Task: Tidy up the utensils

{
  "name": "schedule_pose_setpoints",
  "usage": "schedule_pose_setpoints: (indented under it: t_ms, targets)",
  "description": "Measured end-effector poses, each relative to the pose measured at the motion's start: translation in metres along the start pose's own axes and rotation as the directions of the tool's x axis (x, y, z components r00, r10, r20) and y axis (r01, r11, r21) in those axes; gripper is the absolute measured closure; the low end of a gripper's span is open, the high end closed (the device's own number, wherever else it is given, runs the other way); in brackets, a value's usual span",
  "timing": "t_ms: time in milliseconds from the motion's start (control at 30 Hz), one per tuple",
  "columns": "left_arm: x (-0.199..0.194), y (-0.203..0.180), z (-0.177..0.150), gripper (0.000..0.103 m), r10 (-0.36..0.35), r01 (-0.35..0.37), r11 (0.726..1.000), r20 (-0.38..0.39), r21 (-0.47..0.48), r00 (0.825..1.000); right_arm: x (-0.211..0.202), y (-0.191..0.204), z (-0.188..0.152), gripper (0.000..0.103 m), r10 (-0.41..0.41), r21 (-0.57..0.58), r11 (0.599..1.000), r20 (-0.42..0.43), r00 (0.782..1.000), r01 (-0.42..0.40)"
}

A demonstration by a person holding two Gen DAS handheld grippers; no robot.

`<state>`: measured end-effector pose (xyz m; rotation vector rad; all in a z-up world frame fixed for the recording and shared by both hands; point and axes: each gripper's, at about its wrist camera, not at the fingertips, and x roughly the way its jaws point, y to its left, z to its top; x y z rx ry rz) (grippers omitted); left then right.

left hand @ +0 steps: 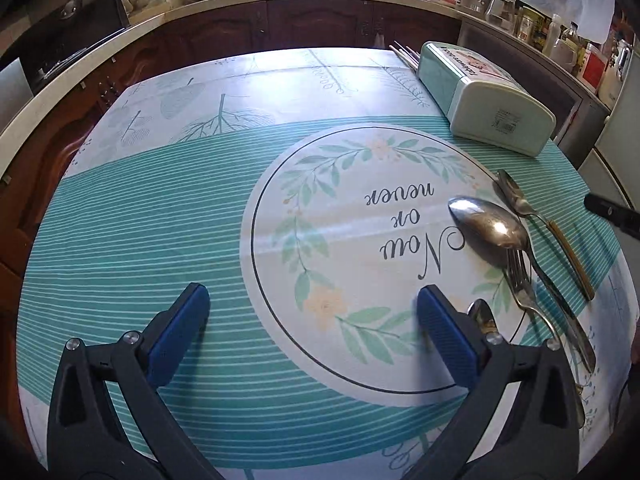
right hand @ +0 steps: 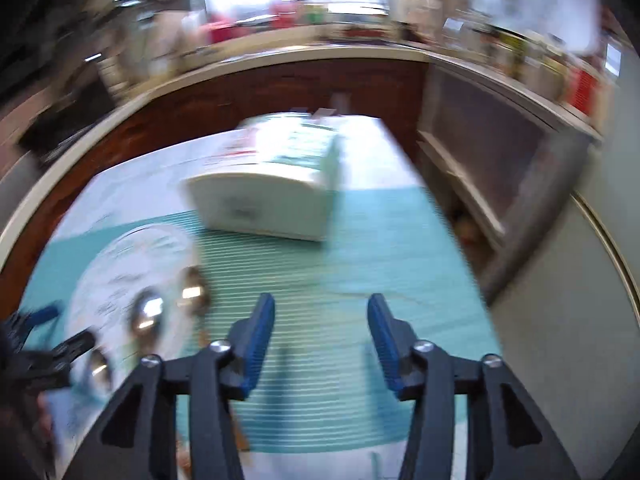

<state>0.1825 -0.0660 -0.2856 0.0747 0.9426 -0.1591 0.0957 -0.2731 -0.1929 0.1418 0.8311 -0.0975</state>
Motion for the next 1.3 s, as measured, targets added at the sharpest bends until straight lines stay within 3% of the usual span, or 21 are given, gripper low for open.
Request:
schedule_pose_setpoints:
  t_ms: [100, 167, 267, 300, 333, 600, 1300]
  targets:
    - [-0.002, 0.006, -0.001, 0.000, 0.022, -0.022, 0.999, 0.001, -0.030, 1.000, 0.013, -0.012, -0.009, 0.053, -0.032, 0.097, 0.994, -0.090, 0.995, 0.041]
    - [-0.010, 0.018, -0.004, 0.000, 0.037, -0.036, 0.998, 0.002, -0.053, 0.999, 0.017, -0.011, -0.015, 0.053, -0.055, 0.092, 0.994, -0.110, 0.992, 0.065]
    - [-0.014, 0.029, -0.006, 0.000, 0.070, -0.069, 0.993, 0.001, -0.099, 0.998, 0.017, 0.003, -0.024, 0.024, -0.095, 0.012, 0.995, -0.105, 0.990, 0.096]
    - [-0.014, 0.032, -0.007, 0.000, 0.083, -0.082, 0.990, -0.001, -0.117, 0.997, 0.021, 0.008, -0.024, 0.005, -0.106, -0.015, 0.994, -0.116, 0.988, 0.105]
    - [-0.015, 0.036, -0.007, 0.000, 0.092, -0.091, 0.987, -0.001, -0.130, 0.996, 0.025, 0.012, -0.025, 0.000, -0.105, -0.023, 0.994, -0.137, 0.985, 0.102]
    - [-0.017, 0.054, -0.011, 0.000, 0.142, -0.141, 0.970, -0.009, -0.199, 0.990, 0.025, 0.018, -0.020, 0.000, -0.090, -0.023, 0.996, -0.133, 0.987, 0.088]
    - [-0.024, 0.051, -0.016, 0.000, 0.124, -0.124, 0.977, -0.007, -0.173, 0.992, 0.026, 0.019, -0.020, 0.000, -0.090, -0.022, 0.996, -0.133, 0.987, 0.088]
